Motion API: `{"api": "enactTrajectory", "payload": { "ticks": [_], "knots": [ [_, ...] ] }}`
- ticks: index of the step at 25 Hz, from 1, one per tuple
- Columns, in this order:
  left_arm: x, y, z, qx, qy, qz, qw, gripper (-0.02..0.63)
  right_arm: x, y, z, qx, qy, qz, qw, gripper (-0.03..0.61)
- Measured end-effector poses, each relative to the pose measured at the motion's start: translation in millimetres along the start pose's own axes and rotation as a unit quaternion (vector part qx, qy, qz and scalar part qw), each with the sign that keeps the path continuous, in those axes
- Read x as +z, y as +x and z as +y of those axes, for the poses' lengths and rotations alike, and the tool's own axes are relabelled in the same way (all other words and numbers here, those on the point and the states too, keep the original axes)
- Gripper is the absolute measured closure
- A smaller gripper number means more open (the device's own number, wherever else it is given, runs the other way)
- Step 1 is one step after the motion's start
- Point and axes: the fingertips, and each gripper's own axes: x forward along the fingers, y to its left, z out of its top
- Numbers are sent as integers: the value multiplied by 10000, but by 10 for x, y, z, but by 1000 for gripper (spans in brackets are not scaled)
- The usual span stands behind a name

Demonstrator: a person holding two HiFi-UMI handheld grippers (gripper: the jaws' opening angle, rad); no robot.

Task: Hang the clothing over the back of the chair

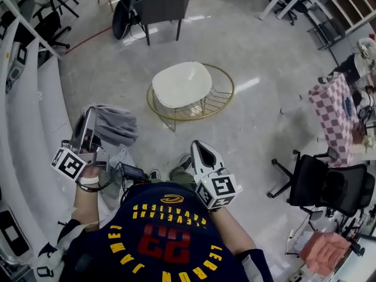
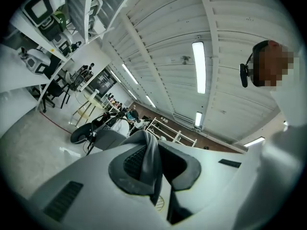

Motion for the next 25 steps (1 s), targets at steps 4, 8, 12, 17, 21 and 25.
{"api": "enactTrajectory", "payload": {
  "ticks": [4, 8, 12, 17, 21, 25],
  "knots": [
    [157, 268, -79, 238, 434, -113, 9987, 578, 186, 106, -350, 95, 173, -100, 9998, 571],
    [270, 506, -196, 402, 989, -138, 9942, 578, 322, 124, -678, 102, 369, -222, 9990, 571],
    [332, 842, -388, 361, 1475, -166, 9883, 578, 377, 87, -950, 69, 537, -344, 9979, 571],
    [321, 1292, -710, 40, 1613, -152, 9868, 578, 419, -59, -1220, -129, 692, -485, 9963, 571],
    [278, 1673, -873, -337, 1676, 9, 9853, 577, 395, -155, -1373, -466, 844, -549, 9938, 571],
    [105, 2051, -848, -670, 1572, 256, 9850, 577, 400, -207, -1500, -891, 833, -614, 9906, 571]
  ]
}}
